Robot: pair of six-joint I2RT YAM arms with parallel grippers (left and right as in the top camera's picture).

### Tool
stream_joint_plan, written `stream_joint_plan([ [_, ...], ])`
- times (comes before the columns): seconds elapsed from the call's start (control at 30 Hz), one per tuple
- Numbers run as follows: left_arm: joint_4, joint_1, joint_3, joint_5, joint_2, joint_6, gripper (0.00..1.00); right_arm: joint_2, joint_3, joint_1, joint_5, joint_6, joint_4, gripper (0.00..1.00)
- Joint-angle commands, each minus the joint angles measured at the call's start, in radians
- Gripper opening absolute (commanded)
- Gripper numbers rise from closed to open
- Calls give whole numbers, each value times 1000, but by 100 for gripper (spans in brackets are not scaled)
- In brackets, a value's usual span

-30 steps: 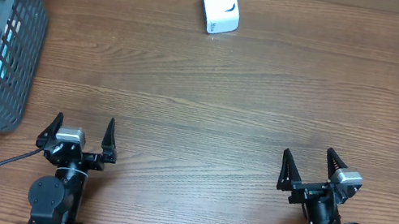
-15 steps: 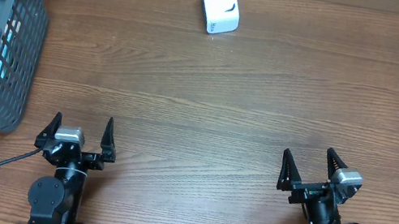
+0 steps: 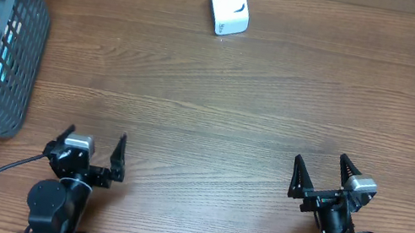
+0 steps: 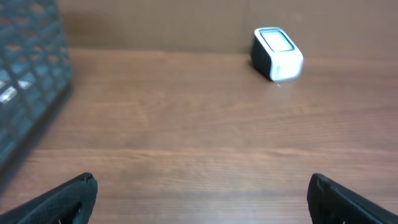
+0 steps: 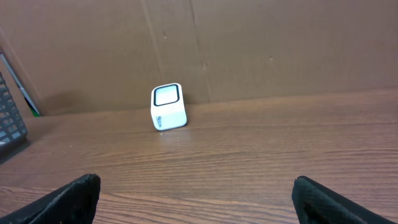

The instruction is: Scan the item barcode

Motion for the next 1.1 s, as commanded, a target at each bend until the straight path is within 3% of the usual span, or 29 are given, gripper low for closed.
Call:
stream_joint_plan([
  [0.0, -97, -3, 152, 81, -6, -16, 100, -3, -11, -2, 9, 3, 3, 100],
  [0.33, -351, -3, 549, 130, 193, -34, 100, -3, -11, -2, 9, 3, 3, 100],
  [0.5, -576, -3, 860, 130, 448, -1, 100, -3, -11, -2, 9, 3, 3, 100],
  [0.67, -906, -3, 1258, 113, 777, 112, 100, -3, -11, -2, 9, 3, 3, 100],
  [0.77, -1061, -18, 1486, 118, 971, 109, 100, -3, -11, -2, 9, 3, 3, 100],
  [0.9, -1093, -18, 1685, 122, 1166, 108, 100, -3, -11, -2, 9, 3, 3, 100],
  [1.07, -979, -18, 1721, 67, 1306, 116, 100, -3, -11, -2, 9, 3, 3, 100],
])
